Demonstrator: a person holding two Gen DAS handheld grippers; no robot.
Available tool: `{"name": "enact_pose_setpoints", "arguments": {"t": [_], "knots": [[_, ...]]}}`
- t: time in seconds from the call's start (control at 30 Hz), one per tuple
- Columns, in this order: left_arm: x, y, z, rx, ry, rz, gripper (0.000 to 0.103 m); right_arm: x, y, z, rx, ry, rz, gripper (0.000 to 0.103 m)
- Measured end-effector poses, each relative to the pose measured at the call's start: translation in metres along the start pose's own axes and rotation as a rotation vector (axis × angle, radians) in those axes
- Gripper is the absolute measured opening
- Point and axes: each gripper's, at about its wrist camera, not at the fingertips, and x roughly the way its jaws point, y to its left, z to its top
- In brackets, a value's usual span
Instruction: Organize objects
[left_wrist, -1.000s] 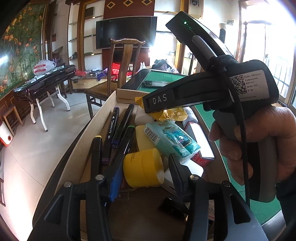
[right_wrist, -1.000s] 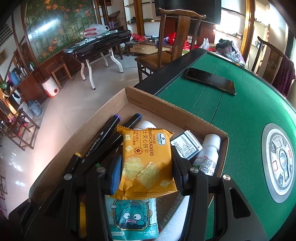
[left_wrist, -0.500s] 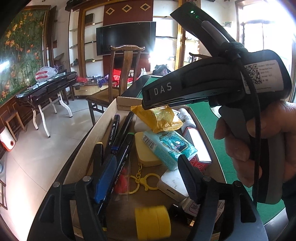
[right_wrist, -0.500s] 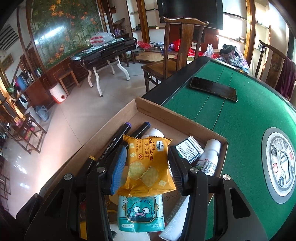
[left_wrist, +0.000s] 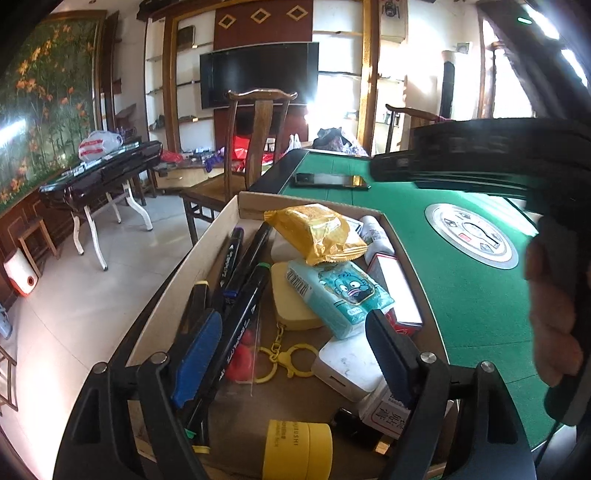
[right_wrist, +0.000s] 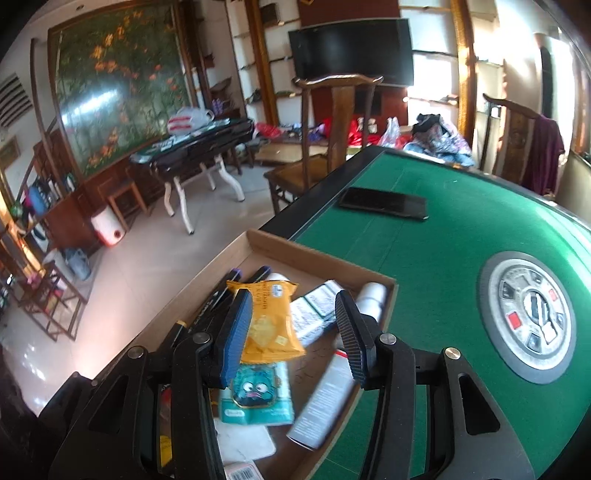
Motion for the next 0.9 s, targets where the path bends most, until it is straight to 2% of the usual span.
{"name": "enact_pose_setpoints", "arguments": {"t": [0.13,0.33,0.47,0.53,0.6,0.77,0.83,0.9], "knots": [[-0.005,-0.005,0.001,0.049,-0.013,0.075,0.081,-0.028,-0.009,-0.015,0.024,-0.048,-0.015,0.047],[-0.027,-0.002,0.005,0.048,-0.04,0.032,0.083,-0.058,-0.014,-0.045,0.042,-0.069,0.0,0.047],[-0.03,-0.002,0.011,0.045,0.005,0.083,0.083,-0.067,-0.022,-0.062,0.07,-0.055,0.024,0.047],[-0.033,-0.001,0.014,0.043,0.019,0.08,0.083,-0.072,-0.027,-0.068,0.082,-0.054,0.031,0.047],[-0.042,0.002,0.017,0.012,-0.002,0.1,0.083,-0.077,-0.029,-0.073,0.081,-0.057,0.034,0.047],[-0.069,0.009,0.015,0.0,-0.147,0.127,0.083,-0.082,-0.029,-0.088,0.104,-0.049,0.065,0.047],[-0.071,0.01,0.012,0.004,-0.155,0.107,0.083,-0.082,-0.026,-0.093,0.101,-0.047,0.075,0.047],[-0.07,0.009,0.007,0.013,-0.156,0.118,0.083,-0.08,-0.021,-0.1,0.085,-0.045,0.07,0.047]]}}
